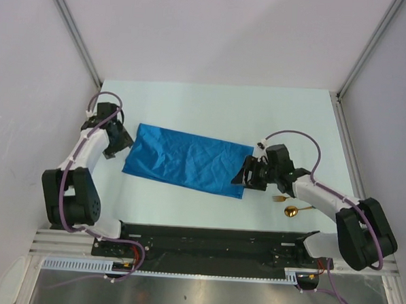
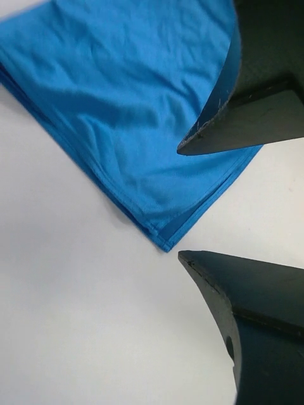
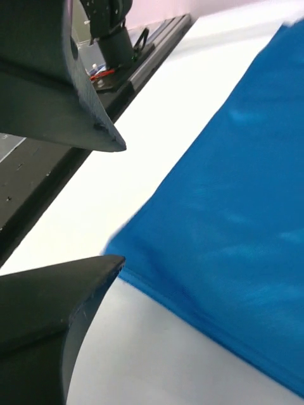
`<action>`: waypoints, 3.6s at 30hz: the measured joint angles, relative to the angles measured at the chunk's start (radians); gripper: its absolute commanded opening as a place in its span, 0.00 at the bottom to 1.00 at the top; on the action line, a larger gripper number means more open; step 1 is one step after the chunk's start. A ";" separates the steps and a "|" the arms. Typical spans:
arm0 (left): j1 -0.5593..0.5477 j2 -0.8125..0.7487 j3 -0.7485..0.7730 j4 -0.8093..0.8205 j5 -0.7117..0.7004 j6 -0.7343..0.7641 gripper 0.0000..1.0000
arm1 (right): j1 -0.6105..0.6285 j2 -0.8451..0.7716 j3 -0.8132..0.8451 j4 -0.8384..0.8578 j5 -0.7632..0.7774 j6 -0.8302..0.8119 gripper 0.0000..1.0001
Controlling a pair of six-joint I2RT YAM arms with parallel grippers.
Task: Fold the napkin into a case and place the utensils inside
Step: Fold and flatten the napkin at the center of the board, then fold the rectangle-folded napkin at the center of the board.
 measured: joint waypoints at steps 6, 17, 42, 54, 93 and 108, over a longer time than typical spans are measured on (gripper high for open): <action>-0.006 -0.054 -0.019 0.043 0.122 0.001 0.36 | -0.008 -0.014 0.041 -0.003 -0.007 -0.002 0.56; -0.005 0.135 -0.020 0.064 0.179 0.009 0.34 | 0.006 0.144 -0.005 0.120 -0.046 0.023 0.33; 0.023 0.182 -0.063 0.059 0.068 -0.002 0.54 | 0.005 0.211 -0.069 0.243 -0.080 0.034 0.32; -0.019 0.067 -0.022 0.323 0.420 -0.058 0.27 | -0.155 0.222 0.159 0.179 -0.095 0.005 0.56; -0.045 0.332 0.378 0.111 0.261 0.013 0.74 | -0.252 0.493 0.684 -0.249 0.221 -0.080 0.80; -0.530 -0.435 -0.205 0.140 0.107 -0.036 0.70 | 0.088 0.315 0.392 -0.382 0.603 0.185 0.40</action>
